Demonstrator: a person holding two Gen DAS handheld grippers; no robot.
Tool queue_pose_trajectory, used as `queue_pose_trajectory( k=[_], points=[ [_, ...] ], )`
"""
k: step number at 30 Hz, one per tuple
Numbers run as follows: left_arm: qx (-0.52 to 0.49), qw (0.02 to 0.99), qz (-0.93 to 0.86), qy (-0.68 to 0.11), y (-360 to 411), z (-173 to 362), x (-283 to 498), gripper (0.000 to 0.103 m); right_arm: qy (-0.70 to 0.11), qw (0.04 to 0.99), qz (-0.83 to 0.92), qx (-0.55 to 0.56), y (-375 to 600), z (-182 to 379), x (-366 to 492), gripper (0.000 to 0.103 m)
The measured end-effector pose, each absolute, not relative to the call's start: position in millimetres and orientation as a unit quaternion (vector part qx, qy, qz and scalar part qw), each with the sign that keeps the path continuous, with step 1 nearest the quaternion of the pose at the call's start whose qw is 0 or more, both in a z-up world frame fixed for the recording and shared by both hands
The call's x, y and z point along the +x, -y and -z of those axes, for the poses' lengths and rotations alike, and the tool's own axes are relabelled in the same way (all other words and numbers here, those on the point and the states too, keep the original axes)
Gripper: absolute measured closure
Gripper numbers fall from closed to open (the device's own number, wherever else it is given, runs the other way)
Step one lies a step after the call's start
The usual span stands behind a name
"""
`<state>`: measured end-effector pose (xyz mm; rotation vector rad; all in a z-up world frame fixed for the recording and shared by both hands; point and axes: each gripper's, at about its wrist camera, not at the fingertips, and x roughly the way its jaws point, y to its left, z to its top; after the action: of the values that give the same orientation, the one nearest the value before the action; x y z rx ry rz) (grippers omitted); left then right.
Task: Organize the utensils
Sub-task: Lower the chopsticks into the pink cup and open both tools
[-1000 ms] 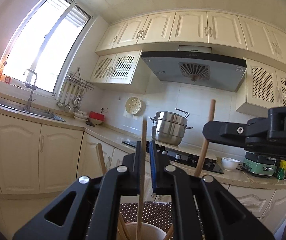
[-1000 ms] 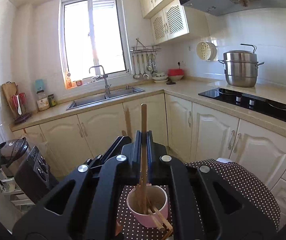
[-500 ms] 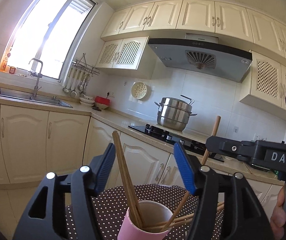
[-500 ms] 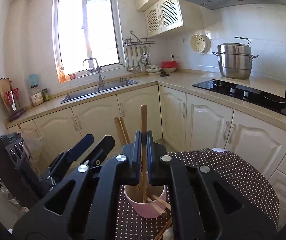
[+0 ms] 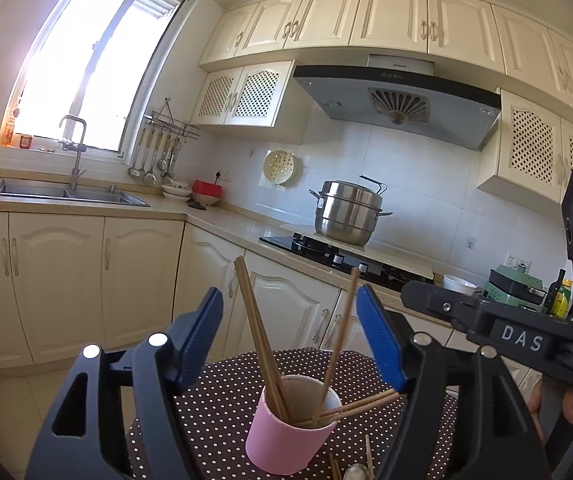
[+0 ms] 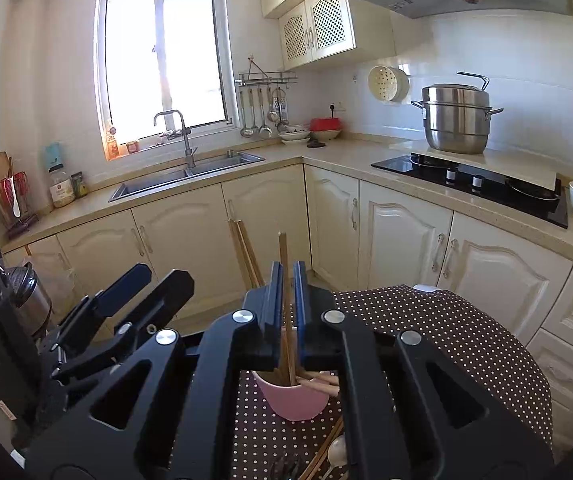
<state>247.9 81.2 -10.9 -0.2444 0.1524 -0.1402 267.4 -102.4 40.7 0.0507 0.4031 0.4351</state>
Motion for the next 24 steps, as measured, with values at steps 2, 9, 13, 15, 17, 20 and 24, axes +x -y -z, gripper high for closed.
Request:
queue_pose_trajectory(
  k=[2,9,13,15,17,20,24],
  points=[
    [-0.122,0.987,0.071,-0.077,-82.4,7.8,242.1,0.035,-0.197,0.957,-0.213,0.026,103.7,-42.9,262.2,0.096],
    [-0.113,0.986,0.077,-0.094,-78.3,0.7,219.9,0.032,-0.188,0.96,-0.207,0.024,111.8,-47.8,237.8,0.096],
    [-0.105,0.985,0.083,-0.112,-71.5,1.5,207.5,0.031,-0.19,0.96,-0.203,0.021,118.6,-43.9,223.2,0.096],
    [-0.1,0.984,0.085,-0.121,-67.7,3.7,200.7,0.031,-0.194,0.96,-0.202,0.023,123.3,-39.8,216.0,0.096],
    [-0.092,0.983,0.087,-0.137,-62.9,8.2,194.2,0.03,-0.197,0.96,-0.199,0.023,128.7,-34.9,208.1,0.096],
    [-0.084,0.979,0.09,-0.16,-55.6,15.2,188.9,0.03,-0.205,0.959,-0.194,0.023,137.1,-25.6,198.4,0.096],
    [-0.077,0.972,0.098,-0.197,-46.2,28.1,184.7,0.029,-0.221,0.957,-0.186,0.029,149.6,-9.0,189.3,0.096]
  ],
)
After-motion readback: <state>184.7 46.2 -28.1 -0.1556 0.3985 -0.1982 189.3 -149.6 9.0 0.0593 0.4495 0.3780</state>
